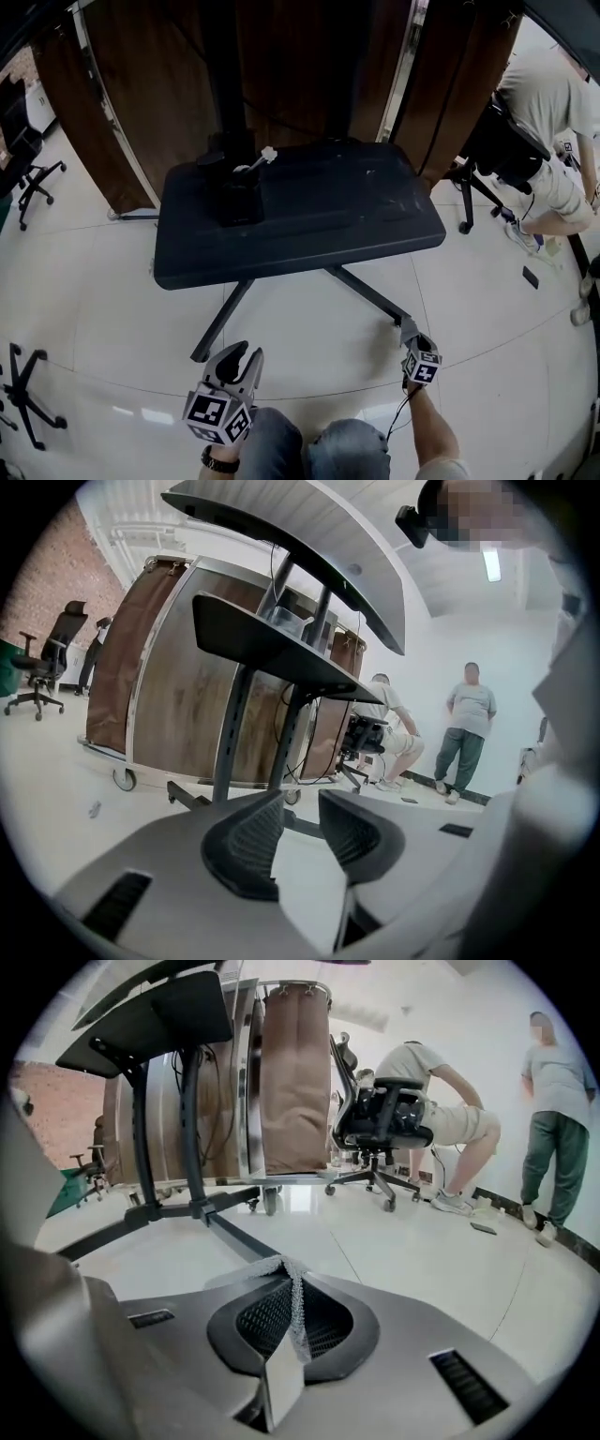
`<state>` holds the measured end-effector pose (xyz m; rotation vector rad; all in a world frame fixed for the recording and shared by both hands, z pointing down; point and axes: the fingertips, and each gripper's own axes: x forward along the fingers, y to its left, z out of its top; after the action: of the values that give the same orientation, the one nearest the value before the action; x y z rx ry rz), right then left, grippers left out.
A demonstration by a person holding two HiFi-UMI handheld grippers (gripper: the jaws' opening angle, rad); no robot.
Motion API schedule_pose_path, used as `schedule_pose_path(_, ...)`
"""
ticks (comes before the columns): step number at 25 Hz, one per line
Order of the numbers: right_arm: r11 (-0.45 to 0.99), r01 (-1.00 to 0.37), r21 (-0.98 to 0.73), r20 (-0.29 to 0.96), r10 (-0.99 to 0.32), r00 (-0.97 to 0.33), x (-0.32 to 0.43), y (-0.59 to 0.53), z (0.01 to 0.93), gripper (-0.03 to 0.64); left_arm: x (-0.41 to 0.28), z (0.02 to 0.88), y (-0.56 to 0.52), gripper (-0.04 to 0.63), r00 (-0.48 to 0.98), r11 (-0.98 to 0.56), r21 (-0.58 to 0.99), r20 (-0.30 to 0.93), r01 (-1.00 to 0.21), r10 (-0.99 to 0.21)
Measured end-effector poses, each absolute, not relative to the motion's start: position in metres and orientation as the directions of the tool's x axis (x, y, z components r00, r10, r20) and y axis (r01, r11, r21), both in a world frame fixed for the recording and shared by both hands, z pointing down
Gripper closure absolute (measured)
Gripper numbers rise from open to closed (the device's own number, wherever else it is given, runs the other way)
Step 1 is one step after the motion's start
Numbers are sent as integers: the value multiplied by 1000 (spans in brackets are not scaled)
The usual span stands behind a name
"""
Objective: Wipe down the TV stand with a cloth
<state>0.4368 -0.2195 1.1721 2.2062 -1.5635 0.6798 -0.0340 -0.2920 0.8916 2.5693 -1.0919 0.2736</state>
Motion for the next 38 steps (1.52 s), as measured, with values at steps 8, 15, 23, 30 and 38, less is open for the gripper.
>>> schedule_pose_path(8,-58,-998,-37,323,-945,43,302,-253,869,611,4,742,-269,445,726,-678,268,331,-685,-603)
schedule_pose_path(15,82,-996,20,103,-991,-79,181,-212,464,611,13,409,-202,443,768,-743,201,240,-638,-594)
schedule_pose_path(23,149,-988,-28,-2,-989,-149,76,-75,157,611,-63,122,-89,444,710,-700,119,135,-704,-691)
schedule_pose_path(30,250,-968,39,-105,-962,-253,13,18,58,611,-117,27,-8,444,642,-640,56,16,-766,-767)
schedule_pose_path(38,340,-940,32,-122,-932,-342,11,72,46,611,-115,23,70,445,578,-576,73,0,-814,-816)
